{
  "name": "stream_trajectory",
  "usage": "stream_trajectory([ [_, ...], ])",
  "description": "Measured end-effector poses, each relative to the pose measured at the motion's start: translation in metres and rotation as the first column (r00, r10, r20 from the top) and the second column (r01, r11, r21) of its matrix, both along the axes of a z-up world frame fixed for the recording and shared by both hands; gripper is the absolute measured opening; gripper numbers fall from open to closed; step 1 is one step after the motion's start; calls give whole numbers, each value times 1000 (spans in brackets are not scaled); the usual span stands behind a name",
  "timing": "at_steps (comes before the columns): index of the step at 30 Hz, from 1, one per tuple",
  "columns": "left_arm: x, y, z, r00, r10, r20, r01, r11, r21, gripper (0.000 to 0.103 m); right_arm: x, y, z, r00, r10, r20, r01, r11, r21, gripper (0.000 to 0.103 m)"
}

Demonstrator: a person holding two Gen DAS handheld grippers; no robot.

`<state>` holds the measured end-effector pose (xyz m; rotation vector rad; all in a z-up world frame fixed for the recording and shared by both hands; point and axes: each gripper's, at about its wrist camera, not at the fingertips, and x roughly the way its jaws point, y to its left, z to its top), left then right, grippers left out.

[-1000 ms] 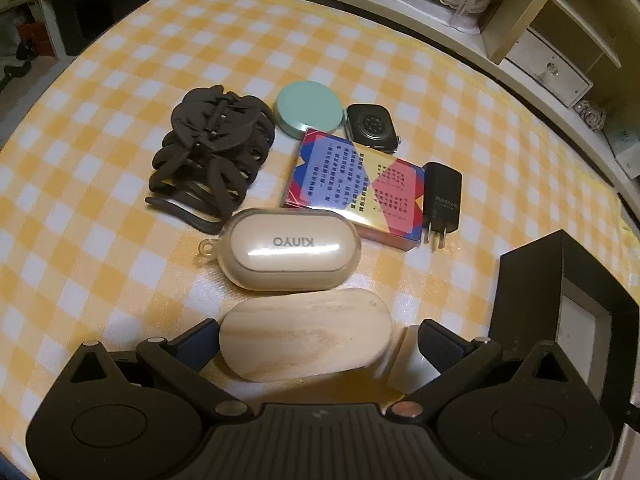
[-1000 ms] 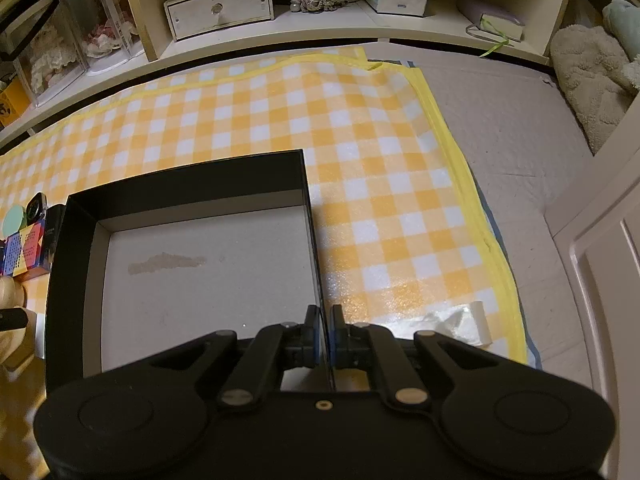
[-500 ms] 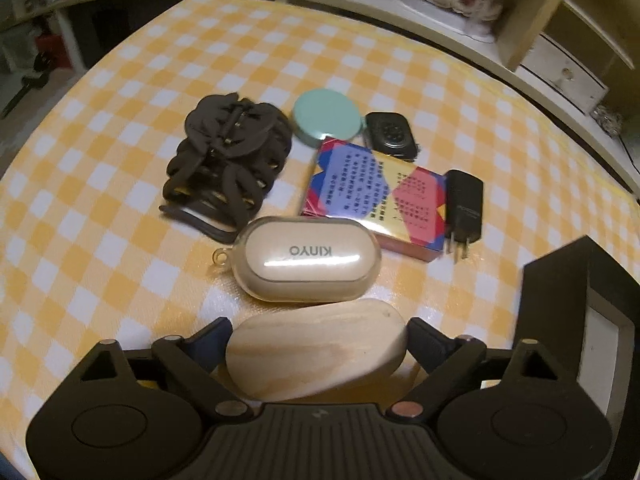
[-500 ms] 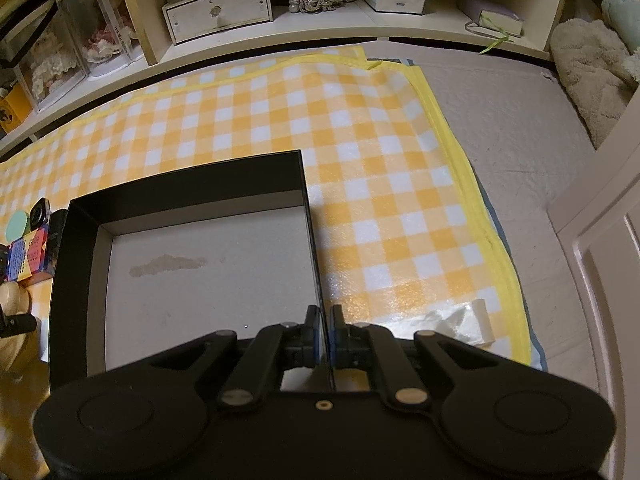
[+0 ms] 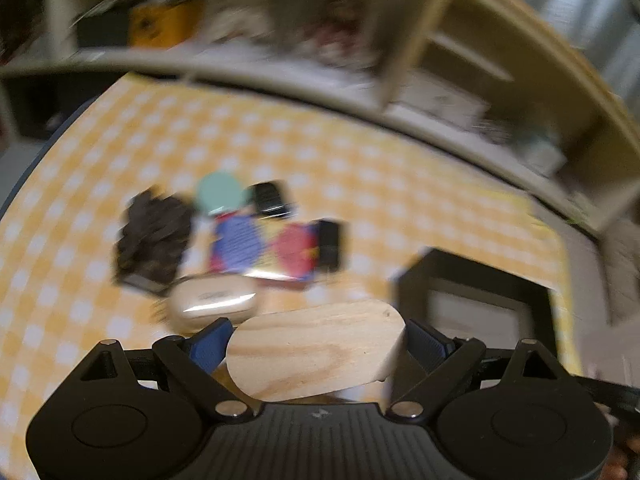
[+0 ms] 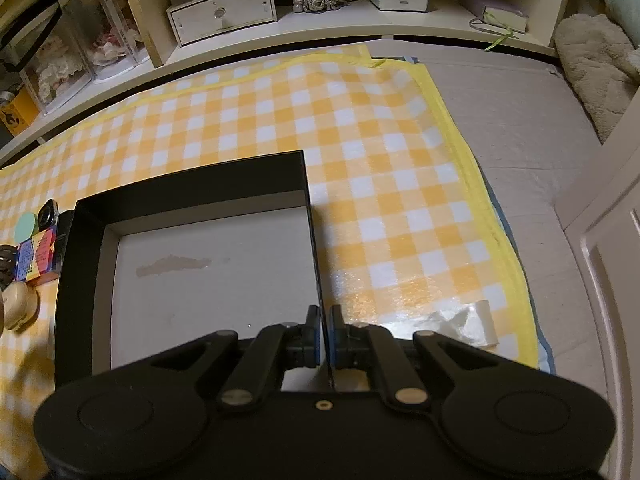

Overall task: Organize rigid objects
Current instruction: 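Grasp the wooden oval lid with the left tool and lift it, then carry the wooden lid into the black tray and open the left tool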

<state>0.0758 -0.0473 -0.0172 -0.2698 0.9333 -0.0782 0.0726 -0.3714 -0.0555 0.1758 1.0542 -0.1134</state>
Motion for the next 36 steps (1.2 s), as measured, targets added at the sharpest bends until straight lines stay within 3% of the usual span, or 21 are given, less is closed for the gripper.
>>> stream_trajectory([
  [5,-1,-50,14,988,-151,29,151,988,-10,92,0,-2,0,1000,-6,3,6,1000,20,4],
  [11,-2,-115,-8,963,-269,-21,268,961,-63,92,-3,-5,0,1000,-21,9,20,998,60,5],
  [16,-2,-139,-33,956,-281,-87,263,949,-174,92,-4,-9,-1,999,-31,15,30,995,94,5],
  [21,-8,-142,-40,956,-288,-47,271,936,-224,92,-5,-12,-1,999,-41,18,38,991,129,6],
  [25,-14,-144,-47,942,-336,-13,323,914,-246,92,-5,-13,-1,999,-40,17,37,990,139,6],
  [31,-18,-157,-55,925,-380,7,375,911,-173,92,-5,-14,-1,999,-39,15,37,989,144,6],
  [36,-17,-173,-55,909,-416,32,415,896,-157,92,-5,-13,-2,999,-37,15,34,988,153,7],
])
